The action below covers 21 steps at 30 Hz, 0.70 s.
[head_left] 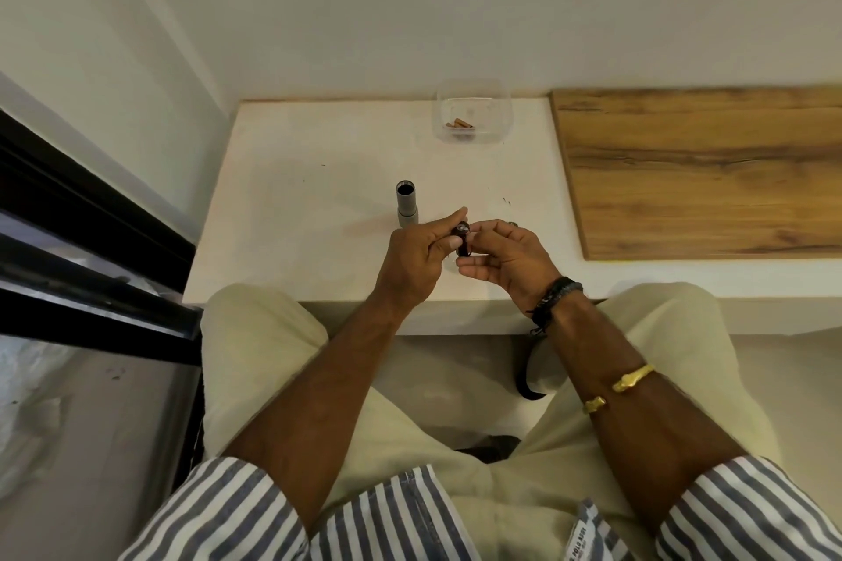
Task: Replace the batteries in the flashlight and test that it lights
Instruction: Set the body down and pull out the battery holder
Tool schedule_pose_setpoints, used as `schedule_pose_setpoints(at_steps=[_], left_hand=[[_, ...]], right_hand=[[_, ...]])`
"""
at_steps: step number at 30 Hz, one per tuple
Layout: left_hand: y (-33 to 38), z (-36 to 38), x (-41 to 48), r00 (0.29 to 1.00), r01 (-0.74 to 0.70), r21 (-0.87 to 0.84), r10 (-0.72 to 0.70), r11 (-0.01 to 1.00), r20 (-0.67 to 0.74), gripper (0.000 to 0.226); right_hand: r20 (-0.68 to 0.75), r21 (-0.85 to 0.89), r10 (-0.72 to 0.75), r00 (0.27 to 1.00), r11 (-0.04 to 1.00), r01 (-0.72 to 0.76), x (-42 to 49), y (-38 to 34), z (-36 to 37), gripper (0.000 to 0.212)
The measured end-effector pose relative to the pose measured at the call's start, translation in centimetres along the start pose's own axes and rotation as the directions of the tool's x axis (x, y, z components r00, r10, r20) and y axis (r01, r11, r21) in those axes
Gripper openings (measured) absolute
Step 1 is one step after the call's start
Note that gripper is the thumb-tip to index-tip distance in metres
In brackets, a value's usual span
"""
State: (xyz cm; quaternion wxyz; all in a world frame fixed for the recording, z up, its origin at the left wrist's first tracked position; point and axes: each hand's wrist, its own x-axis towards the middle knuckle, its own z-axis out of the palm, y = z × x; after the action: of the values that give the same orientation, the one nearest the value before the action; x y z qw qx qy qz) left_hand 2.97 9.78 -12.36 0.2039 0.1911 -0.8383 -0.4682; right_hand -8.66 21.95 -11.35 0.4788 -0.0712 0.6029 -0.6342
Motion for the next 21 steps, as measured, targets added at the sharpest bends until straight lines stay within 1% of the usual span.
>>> schedule_pose_setpoints(at_steps=[8, 15, 18, 21], left_hand=[[0.02, -0.07, -0.51, 0.998, -0.059, 0.056, 0.058, 0.997, 0.012, 0.035], [0.08, 0.24, -0.59, 0.995, -0.1, 0.108, 0.098, 0.989, 0.02, 0.034], [0.25, 0.52, -0.62, 0.993, -0.115, 0.092, 0.115, 0.989, 0.004, 0.033], [0.22, 0.68, -0.44, 0.994, -0.097, 0.042, 0.099, 0.994, -0.055, 0.031]], right_hand=[[0.018, 0.066, 0.054, 0.998, 0.996, -0.055, 0.17, 0.46, -0.35, 0.012], [-0.002, -0.005, 0.042, 0.999, 0.999, -0.042, 0.19, 0.44, -0.04, 0.008], [-0.027, 0.015, 0.049, 0.998, 0.999, -0.049, 0.13, 0.29, 0.3, 0.011], [-0.044, 0.058, 0.052, 0.998, 0.997, -0.05, 0.0, 0.02, 0.35, 0.015]])
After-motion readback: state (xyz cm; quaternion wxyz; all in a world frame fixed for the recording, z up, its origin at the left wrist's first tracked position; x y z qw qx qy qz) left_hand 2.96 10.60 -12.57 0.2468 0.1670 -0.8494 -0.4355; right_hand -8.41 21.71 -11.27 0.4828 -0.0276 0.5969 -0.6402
